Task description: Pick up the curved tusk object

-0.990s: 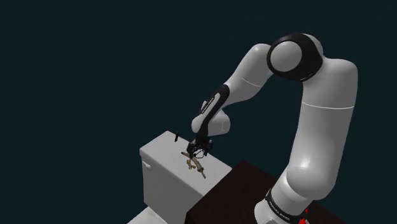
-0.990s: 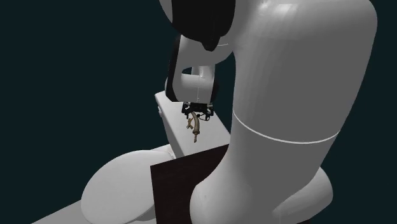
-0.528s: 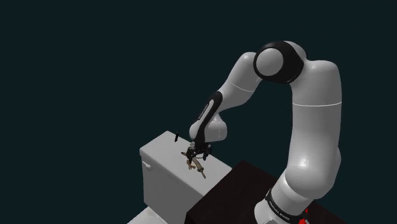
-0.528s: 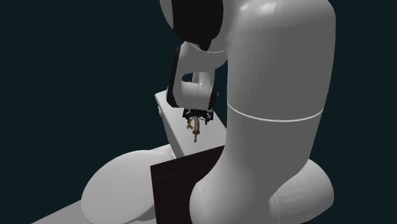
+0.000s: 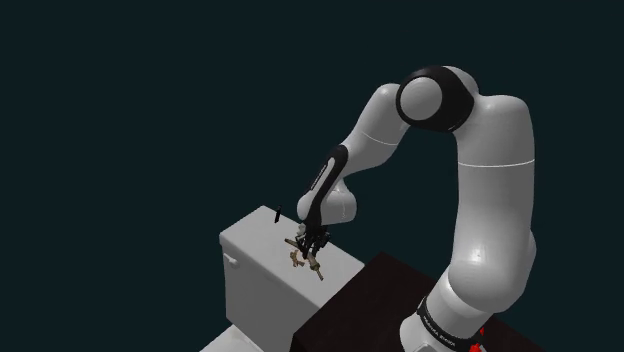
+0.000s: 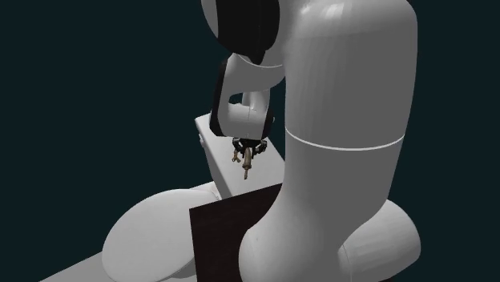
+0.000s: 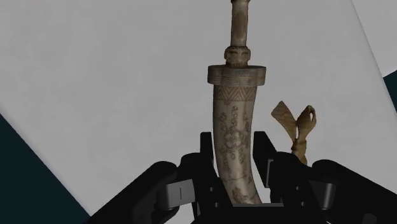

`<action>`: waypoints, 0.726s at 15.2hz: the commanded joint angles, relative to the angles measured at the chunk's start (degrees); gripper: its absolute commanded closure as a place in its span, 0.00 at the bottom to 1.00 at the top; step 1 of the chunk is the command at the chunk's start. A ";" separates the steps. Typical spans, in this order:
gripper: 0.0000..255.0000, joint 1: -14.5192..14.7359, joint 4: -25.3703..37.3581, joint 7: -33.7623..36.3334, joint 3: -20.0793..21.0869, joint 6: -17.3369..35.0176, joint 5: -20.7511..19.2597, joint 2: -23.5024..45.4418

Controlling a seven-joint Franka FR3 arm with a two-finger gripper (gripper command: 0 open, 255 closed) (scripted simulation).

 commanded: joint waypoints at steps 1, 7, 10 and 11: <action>1.00 0.00 0.00 0.00 0.00 0.00 0.00 0.01; 1.00 1.00 -1.19 1.14 -1.31 -2.66 -1.10 -3.80; 1.00 1.76 -1.99 2.19 -2.29 -4.74 -2.13 -6.67; 1.00 2.00 -2.23 2.56 -2.60 -5.45 -2.51 -7.62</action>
